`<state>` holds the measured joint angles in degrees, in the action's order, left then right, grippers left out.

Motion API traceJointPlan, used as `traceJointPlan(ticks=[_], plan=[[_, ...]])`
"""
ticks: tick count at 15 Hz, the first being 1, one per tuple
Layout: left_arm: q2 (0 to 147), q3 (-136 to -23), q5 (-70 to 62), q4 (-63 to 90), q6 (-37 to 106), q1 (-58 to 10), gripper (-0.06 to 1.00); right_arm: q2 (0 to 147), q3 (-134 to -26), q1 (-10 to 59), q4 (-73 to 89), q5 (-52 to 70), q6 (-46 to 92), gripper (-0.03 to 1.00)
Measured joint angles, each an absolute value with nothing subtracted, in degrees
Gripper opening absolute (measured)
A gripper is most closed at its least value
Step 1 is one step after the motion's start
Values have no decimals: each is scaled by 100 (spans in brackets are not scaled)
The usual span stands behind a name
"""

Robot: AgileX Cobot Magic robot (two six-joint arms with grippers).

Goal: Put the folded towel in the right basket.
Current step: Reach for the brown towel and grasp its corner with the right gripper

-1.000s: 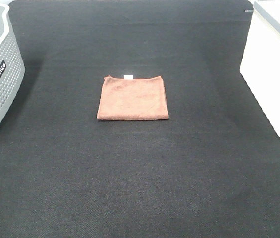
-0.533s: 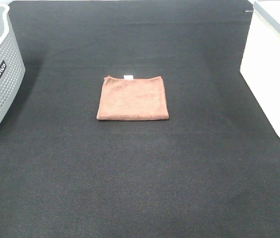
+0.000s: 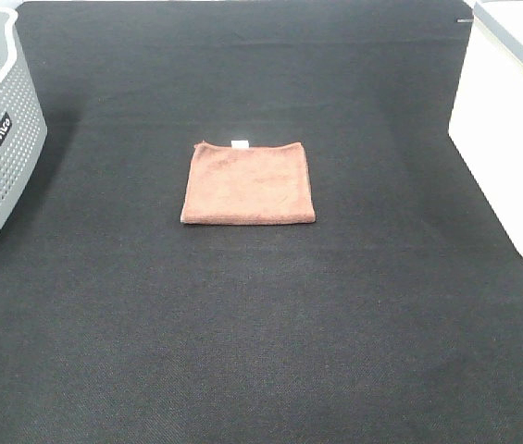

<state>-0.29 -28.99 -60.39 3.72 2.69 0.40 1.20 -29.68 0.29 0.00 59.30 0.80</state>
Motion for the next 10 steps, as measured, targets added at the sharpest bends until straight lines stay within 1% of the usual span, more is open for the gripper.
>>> traceJointPlan(ticks=[3, 5, 8, 10], plan=[[-29, -2899, -6039, 372, 269, 40, 88, 985, -3191, 29, 0, 5036, 80, 63], [-29, -2899, -6039, 372, 269, 40, 88, 1960, -3501, 29, 0, 4635, 92, 63], [-29, -2899, -6039, 372, 269, 40, 88, 3793, -4303, 29, 0, 4503, 327, 63], [-29, -2899, -6039, 372, 269, 40, 88, 4738, -4927, 29, 46, 4492, 350, 63]])
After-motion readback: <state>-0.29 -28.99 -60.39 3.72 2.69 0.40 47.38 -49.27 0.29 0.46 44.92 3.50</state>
